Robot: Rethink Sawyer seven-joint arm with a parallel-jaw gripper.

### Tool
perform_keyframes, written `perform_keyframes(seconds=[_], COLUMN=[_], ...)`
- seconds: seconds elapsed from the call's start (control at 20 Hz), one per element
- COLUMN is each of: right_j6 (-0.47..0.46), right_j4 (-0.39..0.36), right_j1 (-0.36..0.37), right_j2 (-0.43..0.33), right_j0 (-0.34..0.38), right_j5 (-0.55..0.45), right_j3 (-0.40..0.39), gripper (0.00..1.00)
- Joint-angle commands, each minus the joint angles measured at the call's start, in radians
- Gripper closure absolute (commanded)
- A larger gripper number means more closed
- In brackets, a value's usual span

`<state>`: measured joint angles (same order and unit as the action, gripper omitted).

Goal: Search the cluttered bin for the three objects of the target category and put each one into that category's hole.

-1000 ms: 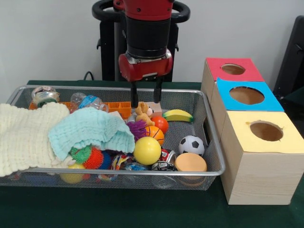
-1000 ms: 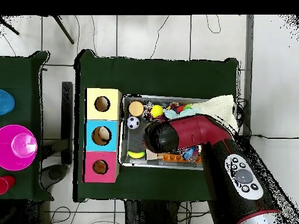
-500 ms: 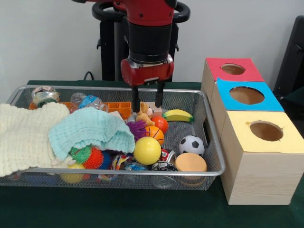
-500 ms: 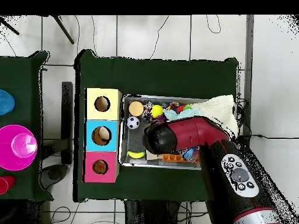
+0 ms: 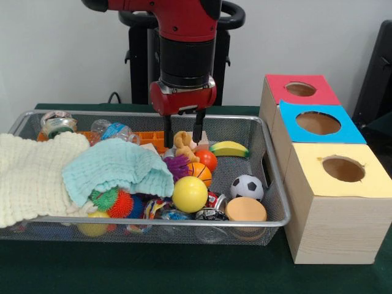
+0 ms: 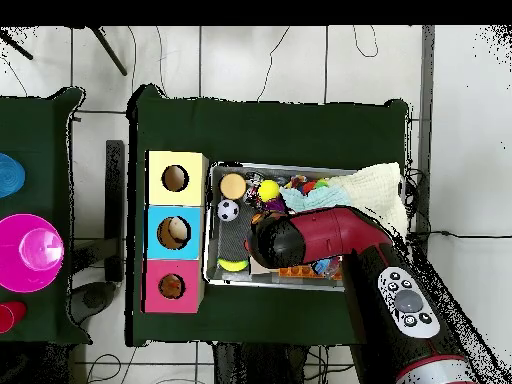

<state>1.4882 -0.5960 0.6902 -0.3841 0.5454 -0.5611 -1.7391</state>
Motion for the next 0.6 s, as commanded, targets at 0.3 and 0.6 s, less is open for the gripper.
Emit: perform_keyframes(seconds=[0.3, 0.6], right_j6=[0.093, 0.097], right_j4=[-0.064, -0.056], right_j1=[-0.064, -0.091], right_j2=[0.082, 0.096], right_j0=[-0.029, -0.031], right_j5=[0.08, 0.119], right_j3=[-0.013, -0.031], gripper=[0.0, 0.0])
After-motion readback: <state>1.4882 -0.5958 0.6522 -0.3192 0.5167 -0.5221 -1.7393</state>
